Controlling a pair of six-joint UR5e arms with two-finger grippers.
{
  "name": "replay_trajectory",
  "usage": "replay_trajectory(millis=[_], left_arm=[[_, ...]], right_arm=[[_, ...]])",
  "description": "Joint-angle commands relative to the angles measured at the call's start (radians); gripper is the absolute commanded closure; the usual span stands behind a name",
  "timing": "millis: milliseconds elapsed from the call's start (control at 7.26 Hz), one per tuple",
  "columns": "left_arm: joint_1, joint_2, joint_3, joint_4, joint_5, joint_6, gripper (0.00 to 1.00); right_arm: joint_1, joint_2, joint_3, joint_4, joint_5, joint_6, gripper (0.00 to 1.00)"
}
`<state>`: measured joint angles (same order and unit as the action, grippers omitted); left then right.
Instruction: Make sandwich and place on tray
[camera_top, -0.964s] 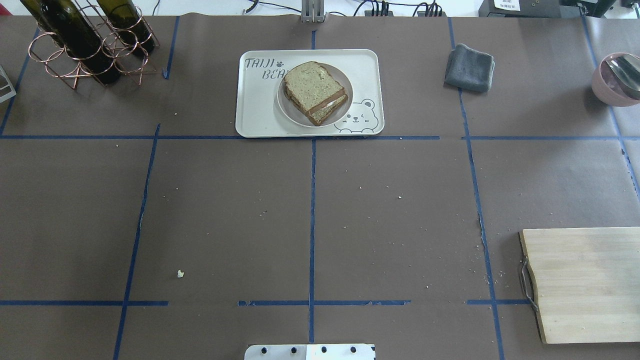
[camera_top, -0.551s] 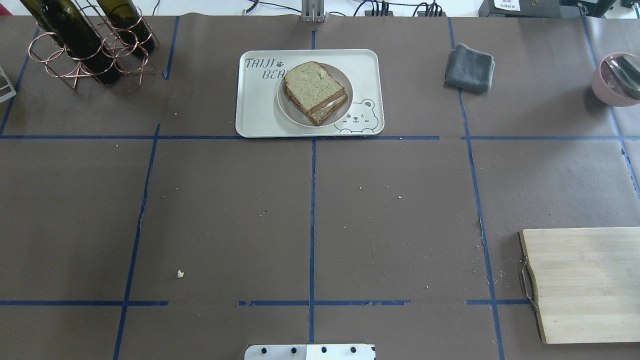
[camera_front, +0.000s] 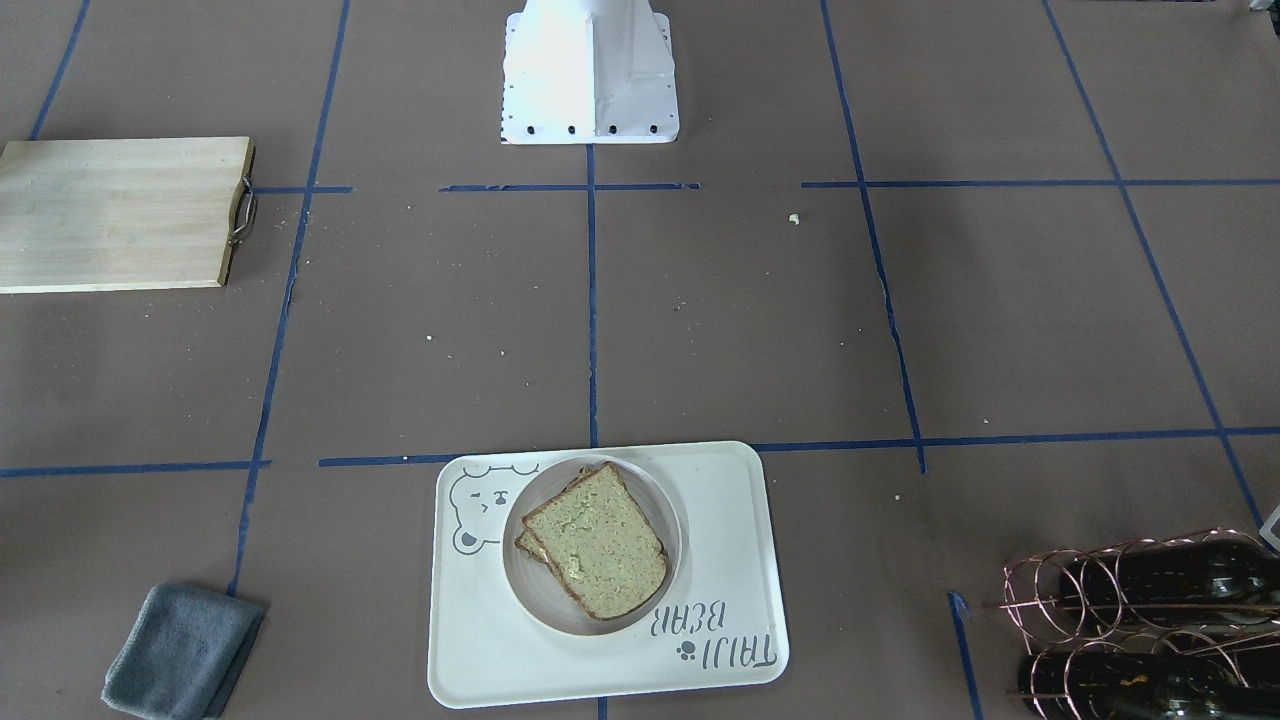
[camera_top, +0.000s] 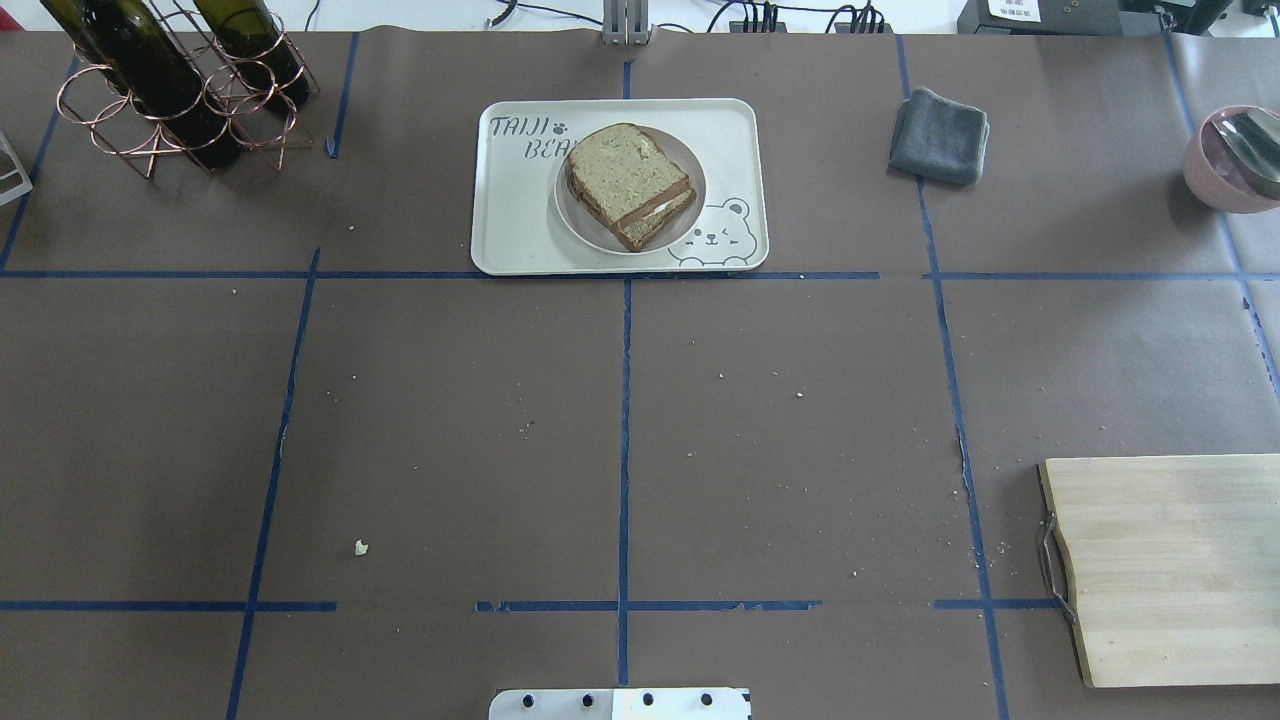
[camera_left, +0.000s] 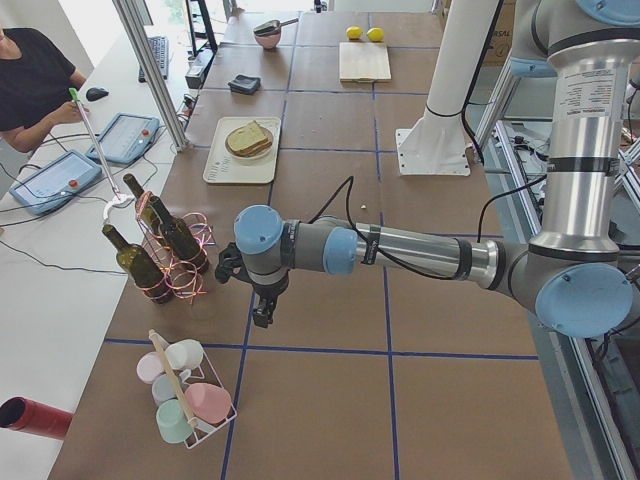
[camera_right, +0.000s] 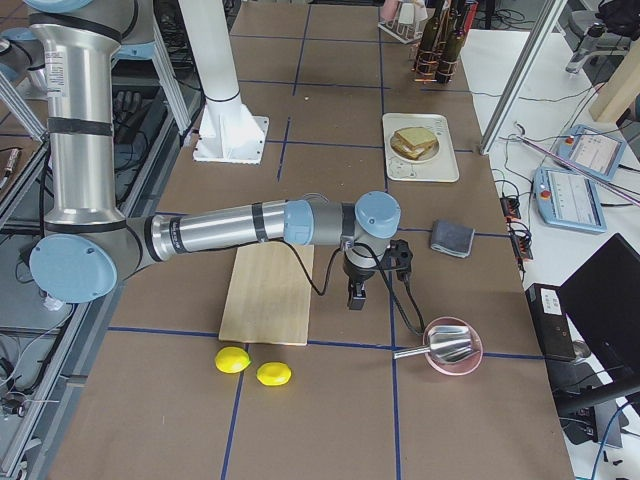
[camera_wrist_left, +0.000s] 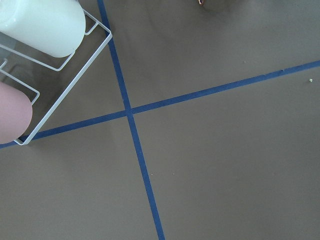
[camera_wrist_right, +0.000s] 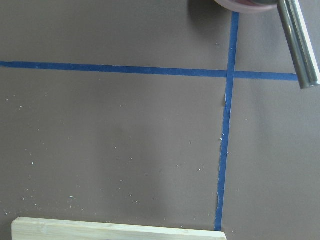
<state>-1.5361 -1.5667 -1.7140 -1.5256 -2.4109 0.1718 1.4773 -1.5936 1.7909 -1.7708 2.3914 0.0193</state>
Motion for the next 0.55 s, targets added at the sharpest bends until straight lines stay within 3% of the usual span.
replay_trajectory(millis=[0, 413], left_arm=[[0.004, 0.007, -0.004, 0.002, 0.003, 0.000, 0.00], [0.005, 0.022, -0.004, 0.001, 0.018, 0.000, 0.00]], right_arm=[[0.000, 0.000, -0.004, -0.001, -0.001, -0.001, 0.00], [0.000, 0.013, 0.010, -0.001, 0.005, 0.016, 0.00]])
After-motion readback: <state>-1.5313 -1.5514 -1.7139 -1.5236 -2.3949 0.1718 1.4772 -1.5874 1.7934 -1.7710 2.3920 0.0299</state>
